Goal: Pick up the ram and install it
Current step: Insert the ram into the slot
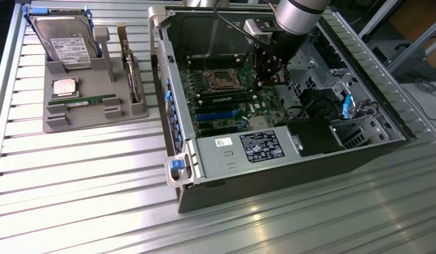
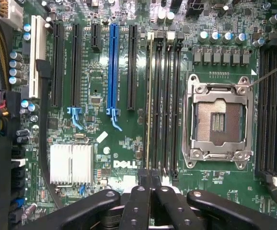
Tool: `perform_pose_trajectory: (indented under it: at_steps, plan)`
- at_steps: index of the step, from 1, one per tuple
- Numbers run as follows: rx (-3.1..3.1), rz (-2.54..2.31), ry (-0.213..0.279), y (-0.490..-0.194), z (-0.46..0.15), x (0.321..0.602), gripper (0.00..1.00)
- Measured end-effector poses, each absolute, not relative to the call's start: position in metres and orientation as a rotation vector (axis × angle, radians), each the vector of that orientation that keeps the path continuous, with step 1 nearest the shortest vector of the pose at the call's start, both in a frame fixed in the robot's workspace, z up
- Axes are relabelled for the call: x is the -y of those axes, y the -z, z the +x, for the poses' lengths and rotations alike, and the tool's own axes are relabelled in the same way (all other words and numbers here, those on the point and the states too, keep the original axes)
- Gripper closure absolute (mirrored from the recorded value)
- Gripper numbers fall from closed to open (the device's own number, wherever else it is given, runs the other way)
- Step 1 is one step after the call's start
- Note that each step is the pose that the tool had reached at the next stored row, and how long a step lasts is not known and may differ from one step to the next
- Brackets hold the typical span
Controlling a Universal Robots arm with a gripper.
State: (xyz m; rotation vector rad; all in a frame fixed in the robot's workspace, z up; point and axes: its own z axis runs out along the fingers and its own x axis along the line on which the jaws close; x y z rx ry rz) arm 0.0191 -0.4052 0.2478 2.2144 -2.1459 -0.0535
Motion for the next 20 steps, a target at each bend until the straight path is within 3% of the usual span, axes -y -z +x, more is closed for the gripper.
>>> perform_pose_trajectory:
  at_steps: [20]
  plan:
    - [2.142, 2.217, 0.054, -0.2431, 0.0191, 0.4053, 0.89]
